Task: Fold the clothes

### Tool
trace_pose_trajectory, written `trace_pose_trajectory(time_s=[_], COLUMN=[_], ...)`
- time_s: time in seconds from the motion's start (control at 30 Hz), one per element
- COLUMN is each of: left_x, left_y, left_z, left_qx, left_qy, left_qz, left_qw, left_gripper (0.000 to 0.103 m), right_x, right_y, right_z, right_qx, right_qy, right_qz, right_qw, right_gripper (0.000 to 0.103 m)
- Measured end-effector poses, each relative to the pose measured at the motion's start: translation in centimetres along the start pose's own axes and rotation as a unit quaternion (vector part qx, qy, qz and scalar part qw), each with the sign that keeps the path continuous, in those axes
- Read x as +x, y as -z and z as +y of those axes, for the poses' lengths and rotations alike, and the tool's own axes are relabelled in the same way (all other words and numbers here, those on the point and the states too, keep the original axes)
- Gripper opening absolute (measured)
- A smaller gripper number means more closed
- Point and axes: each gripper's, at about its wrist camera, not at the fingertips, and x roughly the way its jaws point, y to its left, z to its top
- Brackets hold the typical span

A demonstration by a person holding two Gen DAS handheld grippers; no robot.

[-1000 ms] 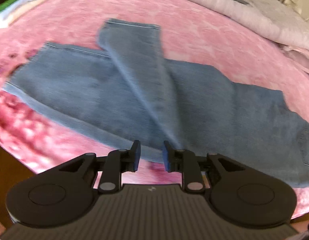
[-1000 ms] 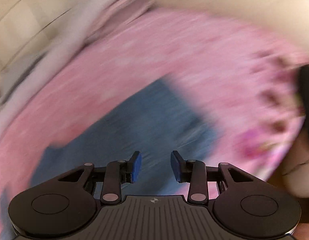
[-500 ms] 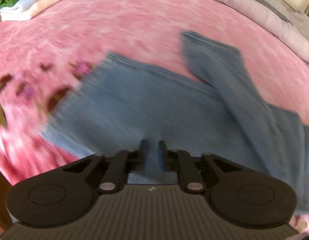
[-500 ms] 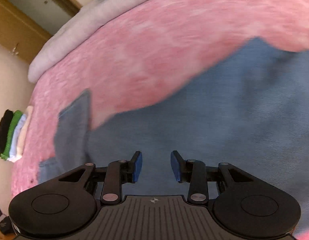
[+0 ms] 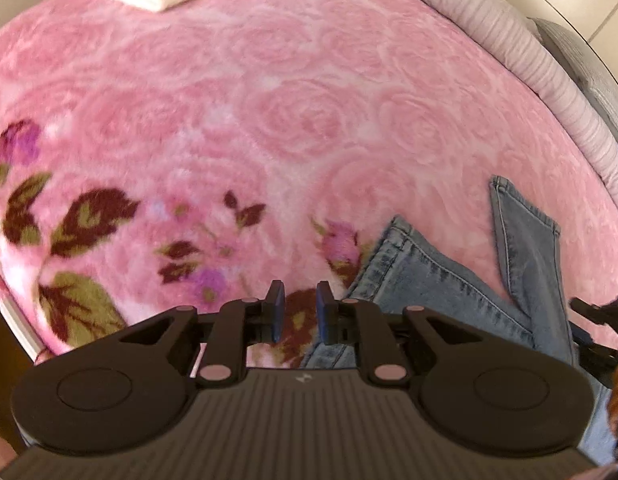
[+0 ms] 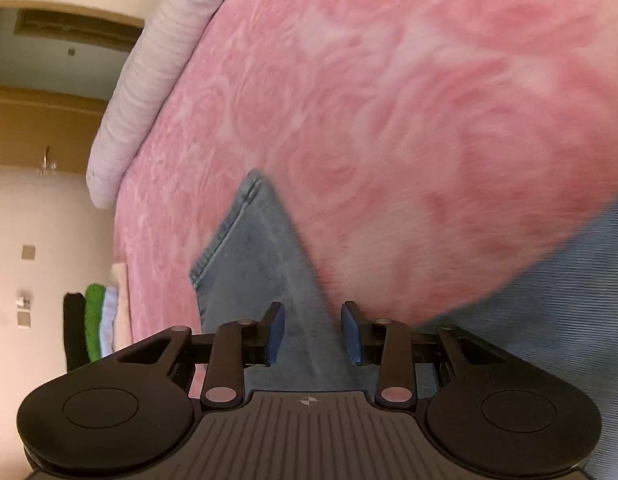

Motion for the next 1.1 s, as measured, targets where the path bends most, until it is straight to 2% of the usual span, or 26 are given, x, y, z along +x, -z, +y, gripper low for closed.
trace_pose_trajectory(time_s=[0.03,0.1,0.17,0.23,0.33,0.4,0.43,0.53,0.63,0.73,0.93,1.1], left_x=[-0.1,-0.5,-1.2,-1.8,-2.8,-3.4,-3.7,-4.1,-4.2,-4.2,-3.7,-2.9], left_y=[-0.1,-0.3,-0.4,-0.6,-0.9,-1.0,-1.0,-0.7,0.2,1.5,5.5,9.8], left_z=[0.4,1.2,2.1,3.1,4.2,4.7,4.9,5.1,4.3,2.4,-3.3,-7.1], left_qx=[-0.010,-0.028,-0.045,-0.062,-0.078,-0.081,-0.083,-0.085,-0.081,-0.067,-0.011,0.037], left_qy=[0.003,0.005,0.005,0.005,0.000,-0.004,-0.004,-0.002,0.009,0.036,0.098,0.114], left_qz=[0.003,0.004,0.002,0.000,-0.006,-0.011,-0.013,-0.015,-0.011,-0.006,-0.019,-0.059], left_qw=[0.9999,0.9996,0.9990,0.9981,0.9969,0.9966,0.9965,0.9963,0.9966,0.9971,0.9949,0.9910], left_gripper=[0.012,0.012,0.012,0.012,0.012,0.012,0.012,0.013,0.013,0.013,0.013,0.013], right_x=[0.3,0.1,-0.5,-0.4,0.9,2.1,2.4,2.1,0.0,-3.0,-9.5,-14.2], right_y=[0.2,1.2,3.4,6.9,13.0,17.0,18.6,21.6,22.0,22.0,18.6,17.2], right_z=[1.1,4.1,8.3,12.3,15.0,14.8,14.4,12.7,11.2,9.3,3.4,-3.1], right_qx=[-0.025,-0.101,-0.216,-0.336,-0.441,-0.493,-0.504,-0.516,-0.510,-0.504,-0.440,-0.412], right_qy=[0.005,-0.003,-0.029,-0.050,-0.060,-0.029,-0.015,0.018,0.036,0.065,0.142,0.174], right_qz=[-0.006,-0.027,-0.042,-0.014,0.076,0.134,0.152,0.185,0.177,0.155,0.043,-0.049], right_qw=[1.000,0.994,0.975,0.940,0.892,0.859,0.850,0.836,0.841,0.847,0.886,0.893], right_gripper=[0.012,0.010,0.009,0.009,0.011,0.015,0.018,0.024,0.025,0.026,0.026,0.026])
